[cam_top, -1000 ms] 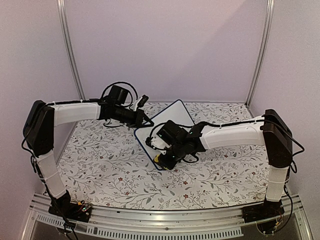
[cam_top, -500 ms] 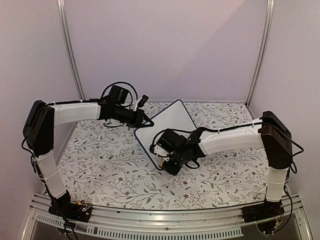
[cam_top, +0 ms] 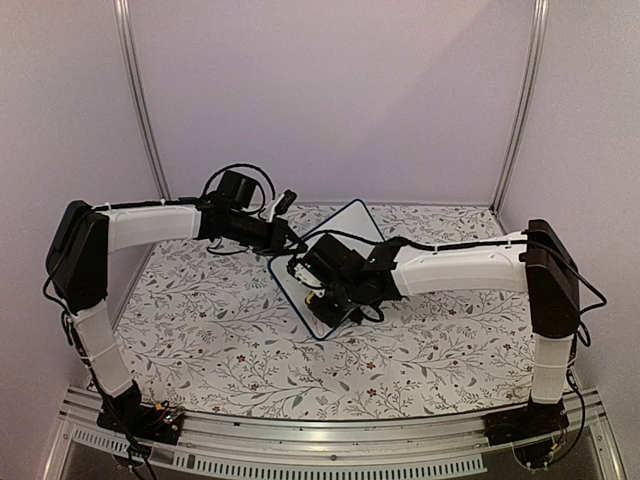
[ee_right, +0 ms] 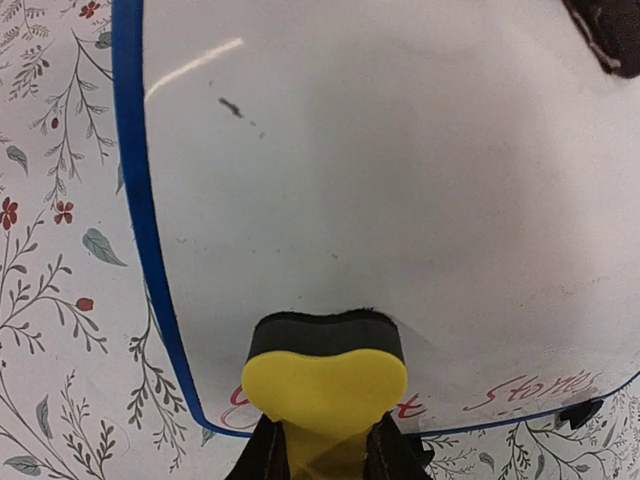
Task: Erase the whiteboard
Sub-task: Erase the whiteboard at the center of the board.
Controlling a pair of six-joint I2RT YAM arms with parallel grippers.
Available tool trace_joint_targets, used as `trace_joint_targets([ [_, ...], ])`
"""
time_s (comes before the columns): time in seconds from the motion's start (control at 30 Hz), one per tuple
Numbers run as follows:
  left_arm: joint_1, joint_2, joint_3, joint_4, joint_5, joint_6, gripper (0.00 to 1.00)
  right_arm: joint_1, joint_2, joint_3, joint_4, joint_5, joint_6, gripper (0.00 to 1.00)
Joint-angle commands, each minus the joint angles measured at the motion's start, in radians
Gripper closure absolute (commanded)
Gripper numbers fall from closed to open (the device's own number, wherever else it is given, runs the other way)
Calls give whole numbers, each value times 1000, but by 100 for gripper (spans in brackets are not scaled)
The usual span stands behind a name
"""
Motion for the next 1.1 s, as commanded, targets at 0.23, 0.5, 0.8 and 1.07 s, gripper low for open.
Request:
trace_joint_targets([
  [0.23, 1, -12, -15, -13, -24, 16, 100, 33, -9, -150, -34, -18, 51, 81],
  [0.5, 1, -14, -14, -12, -27, 16, 100, 43, 5, -111, -34, -3, 51, 81],
  [0.8, 0, -18, -15, -15, -29, 19, 100, 43, 57, 55, -34, 58, 7, 81],
  [1.07, 1, -23, -13, -16, -23, 19, 100, 44, 78, 32, -66, 29, 14, 80],
])
